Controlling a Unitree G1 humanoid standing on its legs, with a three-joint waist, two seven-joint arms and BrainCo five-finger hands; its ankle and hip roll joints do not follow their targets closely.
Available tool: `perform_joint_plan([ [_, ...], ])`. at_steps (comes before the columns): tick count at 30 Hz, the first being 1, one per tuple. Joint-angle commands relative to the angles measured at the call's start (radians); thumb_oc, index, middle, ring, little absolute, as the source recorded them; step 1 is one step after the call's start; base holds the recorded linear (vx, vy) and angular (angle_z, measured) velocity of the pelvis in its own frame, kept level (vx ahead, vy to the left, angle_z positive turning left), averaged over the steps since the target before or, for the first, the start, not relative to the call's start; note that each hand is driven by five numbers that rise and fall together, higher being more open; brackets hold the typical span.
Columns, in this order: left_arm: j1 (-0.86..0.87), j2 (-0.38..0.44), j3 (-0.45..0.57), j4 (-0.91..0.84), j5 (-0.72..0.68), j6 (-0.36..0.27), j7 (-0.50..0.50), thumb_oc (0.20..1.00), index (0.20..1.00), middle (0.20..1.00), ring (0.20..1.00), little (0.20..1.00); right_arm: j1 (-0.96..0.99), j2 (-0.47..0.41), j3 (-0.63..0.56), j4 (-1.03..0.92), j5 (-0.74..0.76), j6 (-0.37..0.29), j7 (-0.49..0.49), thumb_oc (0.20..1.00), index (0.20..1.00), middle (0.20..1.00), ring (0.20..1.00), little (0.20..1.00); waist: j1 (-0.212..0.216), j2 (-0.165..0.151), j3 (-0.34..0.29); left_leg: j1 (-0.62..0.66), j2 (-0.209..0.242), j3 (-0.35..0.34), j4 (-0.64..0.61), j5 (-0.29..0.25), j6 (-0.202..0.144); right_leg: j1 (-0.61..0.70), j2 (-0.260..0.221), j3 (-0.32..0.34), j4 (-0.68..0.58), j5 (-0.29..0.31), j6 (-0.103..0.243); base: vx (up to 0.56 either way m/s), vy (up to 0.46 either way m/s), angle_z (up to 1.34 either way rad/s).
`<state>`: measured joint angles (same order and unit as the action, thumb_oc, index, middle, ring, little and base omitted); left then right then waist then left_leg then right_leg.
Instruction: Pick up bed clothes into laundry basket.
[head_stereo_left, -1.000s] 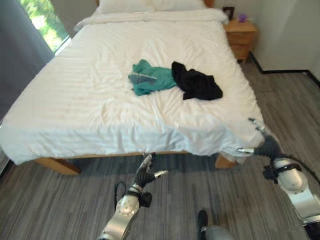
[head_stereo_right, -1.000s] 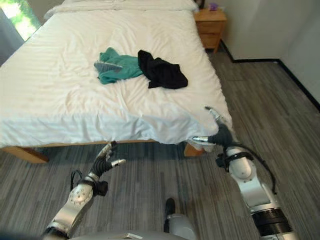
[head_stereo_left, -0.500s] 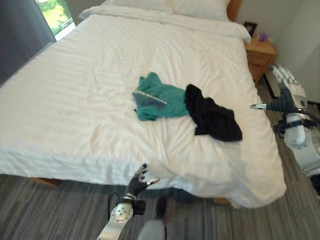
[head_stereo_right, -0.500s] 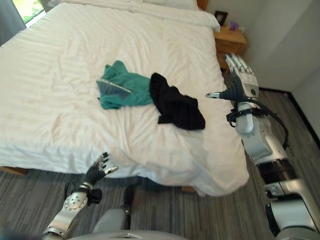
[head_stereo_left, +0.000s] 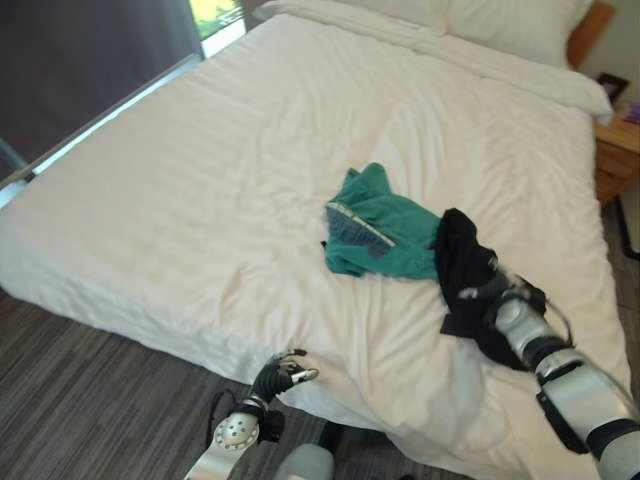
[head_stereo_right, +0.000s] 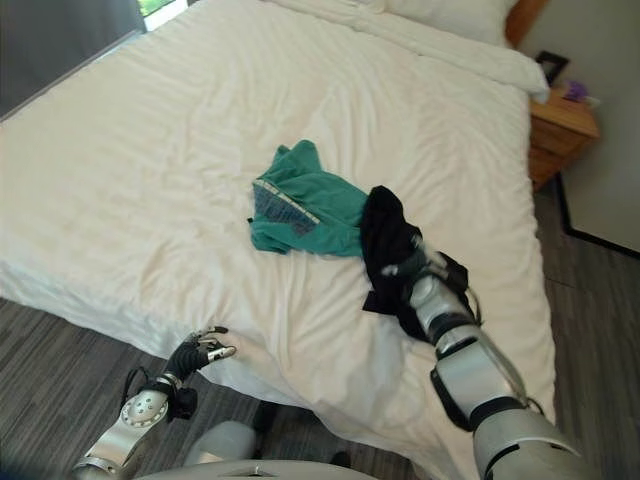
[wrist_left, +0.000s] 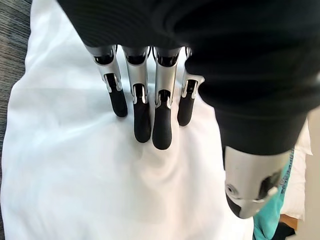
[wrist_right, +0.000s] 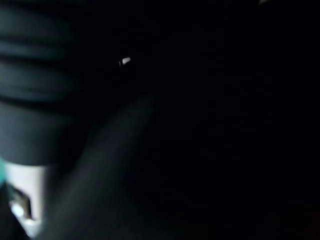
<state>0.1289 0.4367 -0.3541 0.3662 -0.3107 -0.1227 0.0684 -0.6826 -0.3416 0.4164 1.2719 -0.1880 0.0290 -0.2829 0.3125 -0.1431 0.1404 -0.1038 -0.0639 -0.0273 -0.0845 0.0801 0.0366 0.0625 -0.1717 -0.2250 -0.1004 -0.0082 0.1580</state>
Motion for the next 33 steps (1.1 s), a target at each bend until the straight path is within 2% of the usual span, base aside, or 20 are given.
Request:
perform_joint_plan([
  [1, -0.017, 0.005, 0.008, -0.048, -0.004, -0.047, -0.020, 1.000, 1.000, 1.000, 1.000, 1.000, 0.056, -0.033, 0.004, 0.021, -0.004, 0.005, 0.044, 0.200, 0.200, 0.200, 0.200, 0.200, 0.040, 0.027, 0.027, 0.000, 0.071, 0.040, -0.003, -0.081, -0.069, 0.067, -0.008, -0.052, 0.058, -0.012, 0.045, 0.02, 0.003, 0.12],
  [3, -0.010, 0.012, 0.030, -0.058, 0.006, -0.050, -0.017, 1.000, 1.000, 1.000, 1.000, 1.000, 0.109, -0.014, -0.010, 0.027, -0.003, 0.004, 0.052, 0.200, 0.200, 0.200, 0.200, 0.200, 0.041, 0.028, 0.026, 0.004, 0.069, 0.040, -0.003, -0.084, -0.069, 0.071, -0.010, -0.057, 0.057, -0.009, 0.046, 0.05, 0.006, 0.13],
  [7, -0.019, 0.082, 0.181, -0.177, 0.083, -0.085, 0.060, 1.000, 1.000, 1.000, 1.000, 1.000, 0.302, -0.029, -0.103, -0.020, 0.024, -0.009, 0.065, 0.200, 0.200, 0.200, 0.200, 0.200, 0.023, 0.024, 0.007, 0.033, 0.062, 0.045, -0.003, -0.099, -0.072, 0.097, -0.026, -0.072, 0.050, 0.004, 0.054, 0.08, 0.016, 0.05],
  [8, -0.061, 0.123, 0.255, -0.253, 0.130, -0.106, 0.118, 1.000, 1.000, 1.000, 1.000, 1.000, 0.378, -0.055, -0.150, -0.044, 0.049, -0.014, 0.073, 0.200, 0.200, 0.200, 0.200, 0.200, 0.007, 0.020, 0.002, 0.049, 0.062, 0.052, -0.003, -0.109, -0.074, 0.107, -0.032, -0.076, 0.052, 0.008, 0.059, 0.06, 0.009, 0.02],
  [10, -0.162, 0.176, 0.320, -0.308, 0.216, -0.118, 0.198, 1.000, 1.000, 1.000, 1.000, 1.000, 0.461, -0.092, -0.212, -0.059, 0.085, -0.022, 0.082, 0.200, 0.200, 0.200, 0.200, 0.200, -0.027, 0.015, -0.008, 0.065, 0.063, 0.064, -0.003, -0.122, -0.075, 0.111, -0.042, -0.072, 0.056, 0.019, 0.066, 0.03, 0.005, 0.04],
  [11, -0.164, 0.176, 0.319, -0.308, 0.217, -0.118, 0.198, 1.000, 1.000, 1.000, 1.000, 1.000, 0.461, -0.093, -0.213, -0.060, 0.085, -0.022, 0.082, 0.200, 0.200, 0.200, 0.200, 0.200, -0.027, 0.015, -0.009, 0.062, 0.063, 0.064, -0.003, -0.119, -0.075, 0.108, -0.042, -0.072, 0.055, 0.022, 0.066, 0.00, 0.000, 0.00],
  [13, -0.246, 0.203, 0.327, -0.323, 0.279, -0.118, 0.240, 1.000, 1.000, 1.000, 1.000, 1.000, 0.504, -0.122, -0.256, -0.073, 0.117, -0.037, 0.085, 0.200, 0.200, 0.200, 0.200, 0.200, -0.062, 0.014, -0.015, 0.075, 0.064, 0.079, -0.003, -0.129, -0.074, 0.108, -0.049, -0.059, 0.059, 0.033, 0.073, 0.02, 0.026, -0.20],
  [18, -0.410, 0.222, 0.249, -0.292, 0.456, -0.073, 0.282, 1.000, 1.000, 1.000, 1.000, 1.000, 0.597, -0.197, -0.425, -0.059, 0.246, -0.052, 0.084, 0.200, 0.200, 0.200, 0.200, 0.200, -0.168, 0.026, -0.037, 0.102, 0.066, 0.126, -0.003, -0.155, -0.067, 0.089, -0.066, -0.010, 0.063, 0.074, 0.089, 0.02, 0.049, -0.34],
  [19, -0.413, 0.221, 0.246, -0.290, 0.456, -0.073, 0.283, 1.000, 1.000, 1.000, 1.000, 1.000, 0.598, -0.198, -0.428, -0.060, 0.246, -0.052, 0.084, 0.200, 0.200, 0.200, 0.200, 0.200, -0.166, 0.026, -0.038, 0.098, 0.066, 0.127, -0.003, -0.151, -0.067, 0.085, -0.066, -0.008, 0.062, 0.078, 0.089, 0.03, 0.083, -0.54],
  [20, -0.461, 0.222, 0.205, -0.232, 0.502, -0.053, 0.288, 1.000, 1.000, 1.000, 1.000, 1.000, 0.625, -0.228, -0.483, -0.076, 0.291, -0.062, 0.078, 0.200, 0.200, 0.200, 0.200, 0.200, -0.209, 0.037, -0.044, 0.110, 0.067, 0.147, -0.003, -0.160, -0.066, 0.078, -0.071, 0.013, 0.066, 0.089, 0.096, 0.02, 0.085, -0.70],
  [24, -0.590, 0.227, 0.095, 0.002, 0.601, 0.007, 0.304, 1.000, 1.000, 1.000, 1.000, 1.000, 0.686, -0.292, -0.603, -0.137, 0.351, -0.078, 0.049, 0.200, 0.200, 0.200, 0.200, 0.200, -0.303, 0.064, -0.048, 0.128, 0.073, 0.199, -0.003, -0.168, -0.065, 0.046, -0.073, 0.068, 0.078, 0.121, 0.104, 0.02, 0.097, -0.43],
  [26, -0.646, 0.232, 0.059, 0.118, 0.658, 0.041, 0.313, 1.000, 1.000, 1.000, 1.000, 1.000, 0.725, -0.329, -0.673, -0.192, 0.365, -0.089, 0.030, 0.200, 0.200, 0.200, 0.200, 0.200, -0.346, 0.074, -0.051, 0.137, 0.079, 0.224, -0.003, -0.171, -0.067, 0.028, -0.069, 0.096, 0.082, 0.141, 0.104, 0.01, 0.074, -0.79],
  [29, -0.720, 0.244, 0.010, 0.305, 0.749, 0.087, 0.336, 1.000, 1.000, 1.000, 1.000, 1.000, 0.795, -0.382, -0.753, -0.280, 0.327, -0.104, -0.010, 0.200, 0.200, 0.200, 0.200, 0.200, -0.386, 0.081, -0.048, 0.139, 0.087, 0.260, -0.003, -0.169, -0.069, 0.003, -0.061, 0.132, 0.080, 0.165, 0.104, 0.00, 0.065, -0.62],
  [30, -0.737, 0.239, -0.005, 0.383, 0.779, 0.105, 0.348, 1.000, 1.000, 1.000, 1.000, 1.000, 0.811, -0.393, -0.772, -0.306, 0.312, -0.112, -0.021, 0.200, 0.200, 0.200, 0.200, 0.200, -0.398, 0.082, -0.048, 0.141, 0.089, 0.270, -0.003, -0.170, -0.069, -0.005, -0.059, 0.141, 0.080, 0.172, 0.104, 0.00, 0.084, -0.74],
  [31, -0.792, 0.239, -0.044, 0.570, 0.849, 0.162, 0.377, 1.000, 1.000, 1.000, 1.000, 1.000, 0.823, -0.418, -0.787, -0.334, 0.290, -0.126, -0.036, 0.200, 0.200, 0.200, 0.200, 0.200, -0.424, 0.085, -0.049, 0.151, 0.094, 0.287, -0.003, -0.175, -0.070, -0.010, -0.055, 0.159, 0.082, 0.176, 0.104, 0.00, 0.064, -0.72],
  [32, -0.799, 0.237, -0.049, 0.577, 0.848, 0.159, 0.380, 1.000, 1.000, 1.000, 1.000, 1.000, 0.823, -0.416, -0.790, -0.335, 0.290, -0.126, -0.036, 0.200, 0.200, 0.200, 0.200, 0.200, -0.419, 0.084, -0.050, 0.145, 0.094, 0.289, -0.003, -0.170, -0.071, -0.017, -0.055, 0.162, 0.082, 0.180, 0.104, 0.00, 0.060, -0.54],
  [33, -0.839, 0.222, -0.069, 0.786, 0.874, 0.206, 0.397, 1.000, 1.000, 1.000, 1.000, 1.000, 0.816, -0.436, -0.787, -0.378, 0.265, -0.147, -0.046, 0.200, 0.200, 0.200, 0.200, 0.200, -0.448, 0.083, -0.047, 0.153, 0.104, 0.310, -0.003, -0.173, -0.072, -0.028, -0.048, 0.180, 0.084, 0.194, 0.104, -0.02, 0.024, -0.56],
])
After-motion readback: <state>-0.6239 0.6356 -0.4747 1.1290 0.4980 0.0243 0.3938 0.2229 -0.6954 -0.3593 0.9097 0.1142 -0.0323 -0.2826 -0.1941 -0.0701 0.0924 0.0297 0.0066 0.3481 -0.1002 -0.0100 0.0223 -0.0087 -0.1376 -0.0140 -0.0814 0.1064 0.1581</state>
